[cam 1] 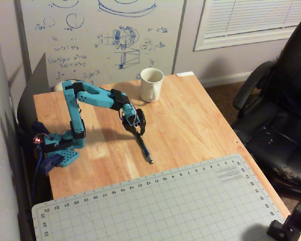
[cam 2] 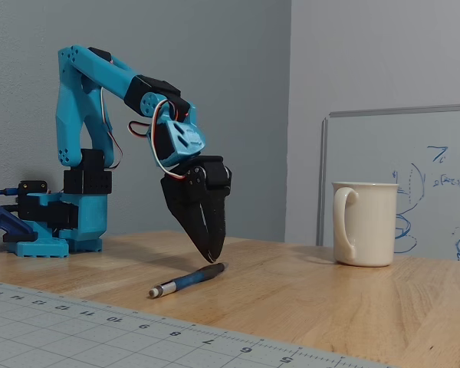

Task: Touch the pen.

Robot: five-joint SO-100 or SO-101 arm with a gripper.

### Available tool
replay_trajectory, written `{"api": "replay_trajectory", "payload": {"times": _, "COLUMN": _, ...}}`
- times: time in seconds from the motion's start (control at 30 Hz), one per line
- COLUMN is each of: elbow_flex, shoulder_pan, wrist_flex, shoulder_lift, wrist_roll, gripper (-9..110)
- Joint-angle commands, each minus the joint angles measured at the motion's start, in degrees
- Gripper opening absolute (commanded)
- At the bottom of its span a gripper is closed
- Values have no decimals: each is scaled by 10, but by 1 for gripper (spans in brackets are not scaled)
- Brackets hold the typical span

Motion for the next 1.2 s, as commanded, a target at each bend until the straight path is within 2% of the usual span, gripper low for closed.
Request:
{"api": "replay_trajectory", "payload": {"times": 0.0, "elbow_flex": -43, "shoulder_pan": 1, "wrist_flex": -7, "shoulder_lift": 9, "wrist_roll": -4, "gripper": 1}}
{"api": "replay_trajectory", "payload": {"times": 1.17, "elbow_flex": -54, "shoulder_pan": 2, "wrist_flex": -7, "shoulder_lift": -45, "wrist_roll": -4, "gripper": 1}}
